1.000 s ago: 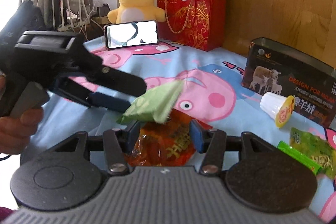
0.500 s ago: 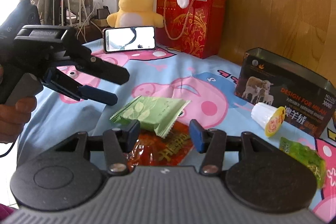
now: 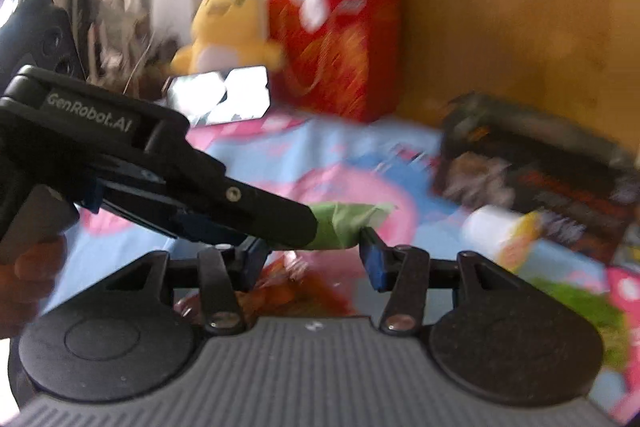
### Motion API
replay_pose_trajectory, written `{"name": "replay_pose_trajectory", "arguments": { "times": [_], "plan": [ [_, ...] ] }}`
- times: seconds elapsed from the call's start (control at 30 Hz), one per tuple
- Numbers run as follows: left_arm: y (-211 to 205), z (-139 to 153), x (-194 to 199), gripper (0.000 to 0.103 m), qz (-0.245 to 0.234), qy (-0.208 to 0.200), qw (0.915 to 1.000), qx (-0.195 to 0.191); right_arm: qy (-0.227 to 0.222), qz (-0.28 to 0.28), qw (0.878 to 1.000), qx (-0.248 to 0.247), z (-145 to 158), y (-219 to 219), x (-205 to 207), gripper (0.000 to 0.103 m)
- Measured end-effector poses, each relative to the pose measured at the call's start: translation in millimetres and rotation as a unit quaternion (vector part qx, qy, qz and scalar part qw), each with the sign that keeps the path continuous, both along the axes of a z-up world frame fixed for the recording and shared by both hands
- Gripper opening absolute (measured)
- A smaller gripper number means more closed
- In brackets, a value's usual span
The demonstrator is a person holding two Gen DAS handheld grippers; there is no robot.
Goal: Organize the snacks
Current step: 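Carry the leaf-print pack into the black tin box and open the left gripper, then grasp the bright green snack bag with the left gripper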
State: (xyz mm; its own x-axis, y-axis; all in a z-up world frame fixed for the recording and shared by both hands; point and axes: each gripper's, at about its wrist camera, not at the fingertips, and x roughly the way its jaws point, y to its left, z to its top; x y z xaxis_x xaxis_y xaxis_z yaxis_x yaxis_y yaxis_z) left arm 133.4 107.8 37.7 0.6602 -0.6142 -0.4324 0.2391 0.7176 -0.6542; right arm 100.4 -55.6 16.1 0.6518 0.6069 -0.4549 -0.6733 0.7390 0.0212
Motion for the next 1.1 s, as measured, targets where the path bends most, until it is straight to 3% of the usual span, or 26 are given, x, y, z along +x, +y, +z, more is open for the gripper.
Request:
{"name": "replay_pose_trajectory", "arguments": {
  "times": [0.1,0.2,0.27,0.37,0.43,0.57,0.7,0.87,0.97,1.1],
  "plan": [
    [-31,29,37,0.057,-0.026,-0.028,0.999,0.024,-0.039,-0.034,0.998,0.019,24,-27,11,0.053],
    [-66,49,84,0.06,-0.033,-0.052,0.9969,0.048,-0.05,-0.071,0.996,0.03,45,-52,43,0.053],
    [-92,54,117,0.071,-0.037,-0.057,0.9949,0.075,-0.064,-0.099,0.993,0.025,54,-64,69,0.055],
    [-110,51,133,0.067,-0.009,-0.053,0.9921,0.113,-0.055,-0.147,0.988,-0.004,52,-83,113,0.066],
    [-99,48,123,0.067,-0.018,-0.052,0.9953,0.079,-0.045,-0.196,0.979,-0.009,48,-104,119,0.066],
    [-75,40,83,0.068,-0.014,-0.054,0.997,0.053,0.004,-0.193,0.979,0.07,35,-162,86,0.067],
    [-55,17,49,0.068,-0.01,-0.016,0.9992,0.035,0.053,-0.2,0.974,0.088,7,-189,56,0.067],
    [-64,-7,24,0.068,-0.032,0.021,0.9992,0.012,0.092,-0.219,0.967,0.09,-4,-193,49,0.065],
    [-78,-20,15,0.067,-0.049,0.035,0.998,0.019,0.122,-0.224,0.961,0.103,-3,-194,48,0.045],
    [-90,-32,6,0.059,-0.076,0.053,0.9955,0.021,0.145,-0.169,0.964,0.145,-1,-186,15,0.045]
  ]
}}
